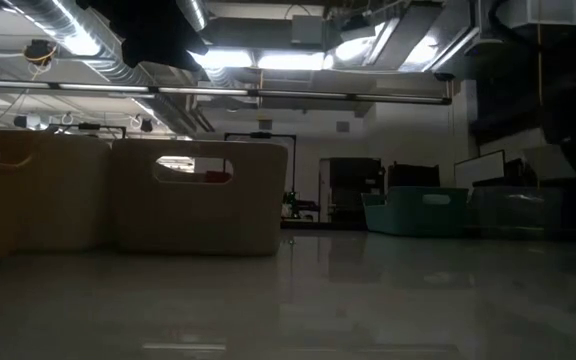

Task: Sort blocks
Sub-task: Put the blue block into the top white bin

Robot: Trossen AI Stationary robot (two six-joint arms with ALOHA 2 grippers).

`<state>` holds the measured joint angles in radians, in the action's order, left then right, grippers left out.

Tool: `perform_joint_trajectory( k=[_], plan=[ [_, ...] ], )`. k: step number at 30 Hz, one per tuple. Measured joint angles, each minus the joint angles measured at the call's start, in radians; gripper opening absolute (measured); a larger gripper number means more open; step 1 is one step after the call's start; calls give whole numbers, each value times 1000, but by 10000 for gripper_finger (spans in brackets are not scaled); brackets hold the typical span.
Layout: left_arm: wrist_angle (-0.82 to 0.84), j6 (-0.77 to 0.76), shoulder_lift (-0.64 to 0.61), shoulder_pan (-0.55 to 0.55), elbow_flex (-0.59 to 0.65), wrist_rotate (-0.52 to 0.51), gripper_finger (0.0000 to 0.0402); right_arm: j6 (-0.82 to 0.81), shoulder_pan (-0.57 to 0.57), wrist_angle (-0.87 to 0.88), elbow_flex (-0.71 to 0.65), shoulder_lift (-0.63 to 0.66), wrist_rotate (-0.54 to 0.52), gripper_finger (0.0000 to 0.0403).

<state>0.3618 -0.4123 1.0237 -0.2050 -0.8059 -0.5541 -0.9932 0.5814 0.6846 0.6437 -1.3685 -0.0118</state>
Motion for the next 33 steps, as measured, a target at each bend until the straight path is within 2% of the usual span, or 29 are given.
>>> perform_joint_trajectory(
  k=[8,22,28,33],
  plan=[
    [0,0,0,0,0,0,184,65,-111,-41,-2,-3,-66,152],
    [-1,-8,0,0,0,0,184,355,-445,-199,-6,-6,-117,152],
    [-1,-14,0,0,0,0,184,452,-501,-278,-5,-7,-123,152],
    [-1,-19,0,0,0,0,184,491,-496,-275,46,-7,-109,152]
  ],
)
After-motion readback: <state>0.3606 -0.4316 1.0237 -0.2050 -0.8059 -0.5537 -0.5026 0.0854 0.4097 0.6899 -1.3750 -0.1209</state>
